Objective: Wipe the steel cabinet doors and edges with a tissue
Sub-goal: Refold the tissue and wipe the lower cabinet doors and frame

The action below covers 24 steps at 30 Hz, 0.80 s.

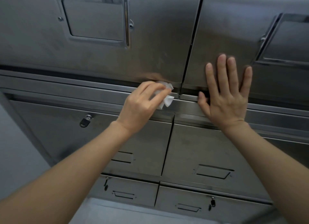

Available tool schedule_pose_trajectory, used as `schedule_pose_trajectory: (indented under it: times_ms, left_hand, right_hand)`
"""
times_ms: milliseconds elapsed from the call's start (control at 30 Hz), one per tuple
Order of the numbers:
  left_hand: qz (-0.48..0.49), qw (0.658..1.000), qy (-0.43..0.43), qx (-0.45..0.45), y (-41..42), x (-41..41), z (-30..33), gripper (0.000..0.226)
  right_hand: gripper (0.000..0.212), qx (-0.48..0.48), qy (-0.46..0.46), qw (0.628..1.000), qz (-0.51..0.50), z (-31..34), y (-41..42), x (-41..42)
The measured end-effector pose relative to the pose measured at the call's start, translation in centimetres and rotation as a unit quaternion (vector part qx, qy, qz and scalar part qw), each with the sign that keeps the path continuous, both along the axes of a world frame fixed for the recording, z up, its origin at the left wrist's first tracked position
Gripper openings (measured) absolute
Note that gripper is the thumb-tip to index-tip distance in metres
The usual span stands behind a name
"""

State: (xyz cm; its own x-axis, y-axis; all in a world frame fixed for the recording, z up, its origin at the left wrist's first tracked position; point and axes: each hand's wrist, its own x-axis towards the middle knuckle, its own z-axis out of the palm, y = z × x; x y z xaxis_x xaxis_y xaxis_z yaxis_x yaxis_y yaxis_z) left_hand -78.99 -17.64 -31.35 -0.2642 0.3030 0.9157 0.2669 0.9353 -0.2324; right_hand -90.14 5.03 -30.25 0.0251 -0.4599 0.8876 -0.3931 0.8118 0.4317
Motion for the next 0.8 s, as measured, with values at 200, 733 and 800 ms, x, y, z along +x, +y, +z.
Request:
schedule_pose_trajectory:
  times_ms: [200, 733, 800]
  left_hand:
    - [-0.037, 0.997, -0.022, 0.059, -0.2, 0.0, 1.1, 0.019]
    - [-0.121, 0.929, -0.069, 0.343, 2.2, 4.4, 3.6, 0.013]
    - [-0.125, 0.919, -0.078, 0.365, 2.2, 5.3, 3.8, 0.013]
  right_hand:
    - [0.068, -0.002, 0.008, 1.0, -0.01, 0.1, -0.1, -0.1]
    - [0.07, 0.012, -0.038, 0.999, -0.018, 0.6, -0.1, 1.2]
    - [0.068, 0.005, -0.063, 0.998, -0.013, 0.9, -0.2, 2.5]
